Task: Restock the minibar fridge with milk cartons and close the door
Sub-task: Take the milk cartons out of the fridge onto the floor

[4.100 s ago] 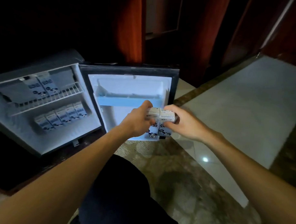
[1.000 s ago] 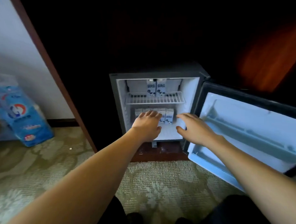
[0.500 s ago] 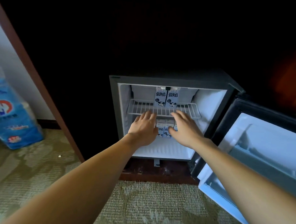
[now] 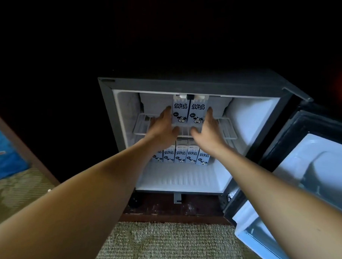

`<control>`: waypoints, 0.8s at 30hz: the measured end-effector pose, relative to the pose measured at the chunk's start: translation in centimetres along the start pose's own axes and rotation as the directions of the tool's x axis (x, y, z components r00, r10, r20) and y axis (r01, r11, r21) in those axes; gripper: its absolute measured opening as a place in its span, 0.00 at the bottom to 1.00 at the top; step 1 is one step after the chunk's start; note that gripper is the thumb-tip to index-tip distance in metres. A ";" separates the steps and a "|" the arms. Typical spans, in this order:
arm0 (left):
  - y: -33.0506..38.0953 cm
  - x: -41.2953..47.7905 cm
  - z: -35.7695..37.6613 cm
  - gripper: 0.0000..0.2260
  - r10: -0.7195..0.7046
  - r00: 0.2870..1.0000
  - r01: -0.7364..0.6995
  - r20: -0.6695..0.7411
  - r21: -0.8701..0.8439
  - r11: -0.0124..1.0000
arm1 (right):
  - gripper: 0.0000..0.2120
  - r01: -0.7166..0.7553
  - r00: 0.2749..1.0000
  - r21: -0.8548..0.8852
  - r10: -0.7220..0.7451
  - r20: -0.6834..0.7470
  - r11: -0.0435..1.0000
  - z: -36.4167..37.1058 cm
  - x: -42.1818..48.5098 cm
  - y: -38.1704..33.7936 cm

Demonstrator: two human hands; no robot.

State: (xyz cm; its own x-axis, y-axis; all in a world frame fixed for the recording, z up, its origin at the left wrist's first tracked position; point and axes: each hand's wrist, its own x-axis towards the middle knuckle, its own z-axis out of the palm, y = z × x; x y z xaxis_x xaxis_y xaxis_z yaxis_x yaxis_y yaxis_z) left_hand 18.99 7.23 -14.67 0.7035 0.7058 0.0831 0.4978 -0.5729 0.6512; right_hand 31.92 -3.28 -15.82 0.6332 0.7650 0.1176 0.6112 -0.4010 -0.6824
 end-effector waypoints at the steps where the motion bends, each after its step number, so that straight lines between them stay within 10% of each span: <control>1: 0.3 0.2 0.0 0.35 -0.013 1.000 0.012 -0.011 -0.048 0.999 | 0.46 -0.011 1.000 0.046 0.012 -0.013 0.999 0.1 0.5 0.0; 5: 1.8 0.6 0.3 0.45 -0.035 0.999 0.032 -0.004 -0.266 0.963 | 0.39 -0.028 0.994 0.162 0.045 -0.101 0.986 0.7 1.6 -0.8; 12: 2.1 -0.8 -0.1 0.22 -0.005 0.985 -0.054 -0.173 -0.337 0.940 | 0.24 0.086 0.980 0.159 -0.055 -0.192 0.983 -0.2 -0.6 -1.0; 24: 5.3 -9.7 -2.7 0.16 0.142 0.954 -0.209 -0.265 -0.246 0.946 | 0.18 0.187 0.966 0.150 -0.154 -0.206 0.971 -5.5 -10.2 -3.7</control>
State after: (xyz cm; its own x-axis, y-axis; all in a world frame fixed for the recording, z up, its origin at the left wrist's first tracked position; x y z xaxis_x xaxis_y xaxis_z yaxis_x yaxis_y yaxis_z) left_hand 13.45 -1.57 -10.00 0.6073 0.7024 0.3713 0.1992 -0.5870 0.7847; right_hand 25.80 -12.38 -10.53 0.6154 0.6975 0.3671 0.6402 -0.1707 -0.7490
